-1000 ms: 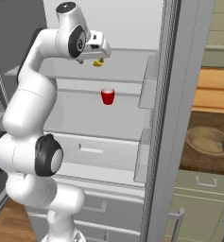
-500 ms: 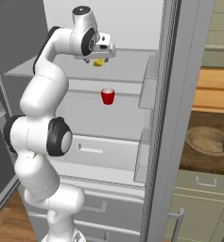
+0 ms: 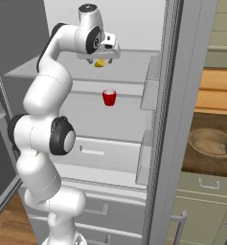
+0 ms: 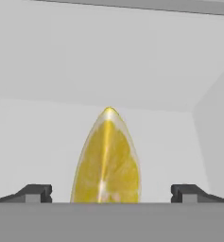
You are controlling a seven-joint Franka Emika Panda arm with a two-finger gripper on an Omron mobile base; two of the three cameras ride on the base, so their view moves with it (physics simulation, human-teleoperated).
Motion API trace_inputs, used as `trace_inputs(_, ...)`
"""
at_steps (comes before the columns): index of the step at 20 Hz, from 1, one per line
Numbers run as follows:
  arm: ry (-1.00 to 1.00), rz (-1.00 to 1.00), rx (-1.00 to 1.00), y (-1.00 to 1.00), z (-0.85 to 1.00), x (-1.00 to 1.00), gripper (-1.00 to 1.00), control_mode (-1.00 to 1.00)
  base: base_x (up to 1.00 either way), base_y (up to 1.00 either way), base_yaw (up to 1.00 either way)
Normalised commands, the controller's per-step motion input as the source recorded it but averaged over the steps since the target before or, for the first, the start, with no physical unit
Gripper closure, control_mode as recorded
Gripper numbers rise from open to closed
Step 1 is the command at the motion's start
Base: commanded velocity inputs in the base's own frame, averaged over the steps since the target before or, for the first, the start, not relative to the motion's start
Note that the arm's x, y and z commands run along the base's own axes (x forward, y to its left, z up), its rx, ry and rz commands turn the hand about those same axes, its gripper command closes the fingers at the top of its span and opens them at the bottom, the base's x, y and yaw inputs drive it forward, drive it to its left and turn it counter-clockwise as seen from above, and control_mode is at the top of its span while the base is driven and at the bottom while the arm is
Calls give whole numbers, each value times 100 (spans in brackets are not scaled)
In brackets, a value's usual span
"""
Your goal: Grab a lemon wedge from the fridge and one ice cube from the ice bowl, and put them in the glass of lemonade.
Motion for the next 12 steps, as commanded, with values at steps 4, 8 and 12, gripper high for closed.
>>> trace_inputs(4,5,0,0,4,0,-15,-100,-100,0,0,0)
trace_inputs(8,0,0,0,1,-6,29,-100,-100,0,0,0)
trace_inputs(12,3,0,0,0,-26,-1,-100,-100,0,0,0)
